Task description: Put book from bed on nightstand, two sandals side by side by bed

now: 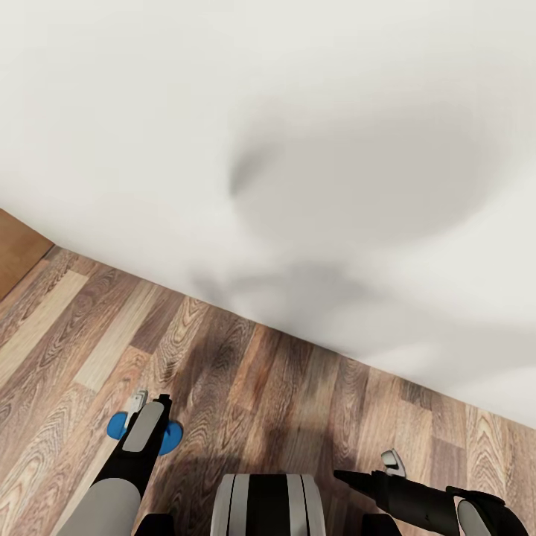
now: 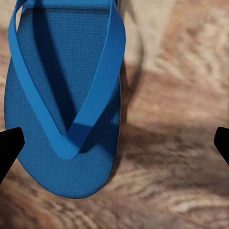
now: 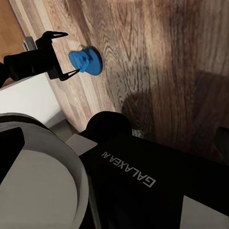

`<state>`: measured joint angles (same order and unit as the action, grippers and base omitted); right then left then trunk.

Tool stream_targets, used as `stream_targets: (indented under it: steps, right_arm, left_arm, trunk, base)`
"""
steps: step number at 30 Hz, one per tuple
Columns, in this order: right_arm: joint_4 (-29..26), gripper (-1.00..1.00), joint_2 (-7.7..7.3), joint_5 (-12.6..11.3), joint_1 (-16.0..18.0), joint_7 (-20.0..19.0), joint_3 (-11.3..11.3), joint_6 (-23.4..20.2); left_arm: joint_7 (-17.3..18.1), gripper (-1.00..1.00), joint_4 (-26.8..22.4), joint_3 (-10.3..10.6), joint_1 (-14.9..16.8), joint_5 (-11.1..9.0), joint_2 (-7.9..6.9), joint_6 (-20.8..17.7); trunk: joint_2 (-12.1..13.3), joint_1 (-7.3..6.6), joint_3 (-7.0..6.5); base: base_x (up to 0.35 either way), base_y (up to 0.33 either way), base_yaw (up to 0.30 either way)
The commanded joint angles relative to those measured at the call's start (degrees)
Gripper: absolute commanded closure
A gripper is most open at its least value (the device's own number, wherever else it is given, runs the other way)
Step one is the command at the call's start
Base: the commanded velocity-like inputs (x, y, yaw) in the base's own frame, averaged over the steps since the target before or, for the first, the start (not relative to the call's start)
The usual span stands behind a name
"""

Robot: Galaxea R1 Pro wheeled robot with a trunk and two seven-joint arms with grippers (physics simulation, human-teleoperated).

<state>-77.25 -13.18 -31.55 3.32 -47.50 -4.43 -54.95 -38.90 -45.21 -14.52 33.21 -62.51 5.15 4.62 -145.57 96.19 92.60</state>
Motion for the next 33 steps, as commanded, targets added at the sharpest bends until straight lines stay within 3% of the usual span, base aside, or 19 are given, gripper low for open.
stream_targets:
  steps: [1, 33]
  right_arm:
    - [0.0, -1.0, 0.0, 0.1, 0.0, -0.2, -0.1, -0.2]
    - [0.0, -1.0, 0.0, 0.1, 0.0, -0.2, -0.1, -0.2]
  left_arm:
    - [0.0, -1.0, -0.1, -0.1, 0.0, -0.6, 0.04, 0.5]
    - [0.3, -1.0, -0.1, -0.2, 0.0, -0.6, 0.04, 0.6]
  trunk:
    - [0.0, -0.01, 0.03]
    - [0.0, -0.01, 0.03]
  base:
    - [0.0, 0.0, 0.0]
    - [0.026, 0.025, 0.0]
